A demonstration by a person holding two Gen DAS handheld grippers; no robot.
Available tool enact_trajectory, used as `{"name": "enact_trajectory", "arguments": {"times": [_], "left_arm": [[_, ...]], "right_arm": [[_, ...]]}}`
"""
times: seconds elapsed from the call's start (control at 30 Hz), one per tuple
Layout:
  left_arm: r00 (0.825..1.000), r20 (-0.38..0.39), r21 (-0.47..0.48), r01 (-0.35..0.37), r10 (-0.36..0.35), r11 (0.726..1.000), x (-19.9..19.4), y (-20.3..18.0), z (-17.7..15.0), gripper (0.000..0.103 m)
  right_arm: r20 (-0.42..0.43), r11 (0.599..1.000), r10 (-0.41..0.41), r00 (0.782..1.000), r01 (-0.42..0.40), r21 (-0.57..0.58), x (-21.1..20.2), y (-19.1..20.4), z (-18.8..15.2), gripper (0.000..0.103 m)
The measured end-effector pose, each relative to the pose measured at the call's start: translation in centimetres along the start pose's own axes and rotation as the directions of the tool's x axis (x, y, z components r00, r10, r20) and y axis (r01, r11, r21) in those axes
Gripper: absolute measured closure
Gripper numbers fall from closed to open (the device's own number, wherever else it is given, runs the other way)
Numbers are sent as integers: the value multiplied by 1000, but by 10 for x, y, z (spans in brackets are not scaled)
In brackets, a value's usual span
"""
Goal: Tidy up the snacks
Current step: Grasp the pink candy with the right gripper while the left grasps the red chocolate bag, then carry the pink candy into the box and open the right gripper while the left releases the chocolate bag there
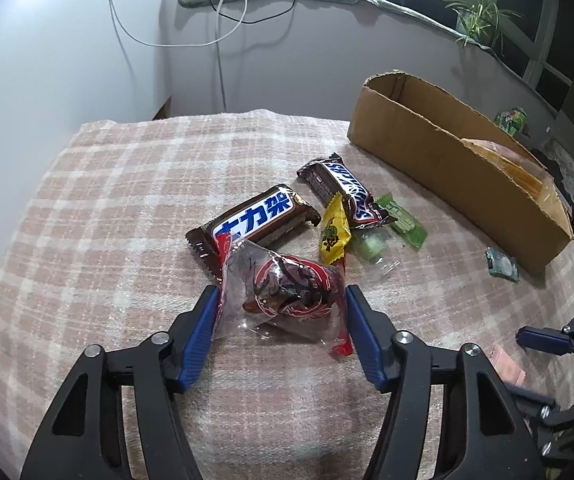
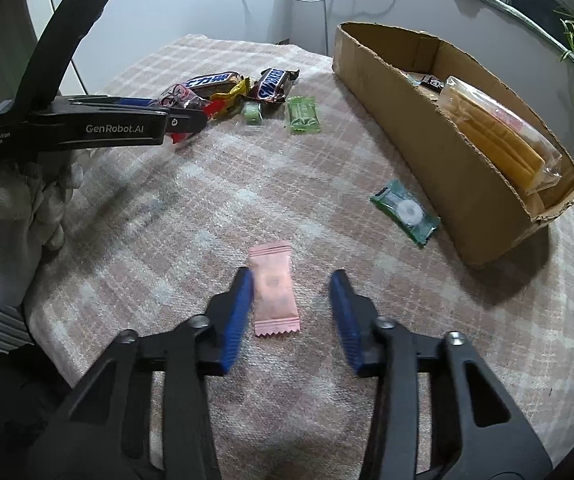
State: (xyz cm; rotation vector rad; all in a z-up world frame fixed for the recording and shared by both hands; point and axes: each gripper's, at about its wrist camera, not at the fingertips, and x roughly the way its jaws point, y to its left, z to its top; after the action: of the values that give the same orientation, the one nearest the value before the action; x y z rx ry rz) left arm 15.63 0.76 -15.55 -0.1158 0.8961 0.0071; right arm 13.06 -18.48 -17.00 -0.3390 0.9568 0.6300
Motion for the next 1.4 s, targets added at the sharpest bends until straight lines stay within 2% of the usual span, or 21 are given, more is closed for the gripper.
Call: {"name": "enact_trajectory", "arguments": {"times": [0.03,0.07,0.47,0.77,1.13,1.4], "left_arm": [[1000,1,-1,3,-3,1000,-1,1,0,44],[1000,3,-1,3,-3,1000,-2,0,-1,44],[999,38,-16,12,-11,1000,-24,7,-5,49],[995,85,-25,57,-54,998,-47,4,1,49],[987,128,-9,96,-94,995,-53,-13,32,49],[983,142,-1,119,-117,993,-45,-26,61,49]], "right_arm": [[0,1000,-2,1000,2,-3,0,0,0,79],[0,1000,-3,1000,3,-4,0,0,0,82],[37,999,13,999,-14,35,-15,-7,-2,82],[101,998,-1,995,-6,65,-42,-22,6,82],[194,990,-64,979,37,135,-78,-63,31,82],[228,982,-98,969,57,179,-89,-92,48,82]]}}
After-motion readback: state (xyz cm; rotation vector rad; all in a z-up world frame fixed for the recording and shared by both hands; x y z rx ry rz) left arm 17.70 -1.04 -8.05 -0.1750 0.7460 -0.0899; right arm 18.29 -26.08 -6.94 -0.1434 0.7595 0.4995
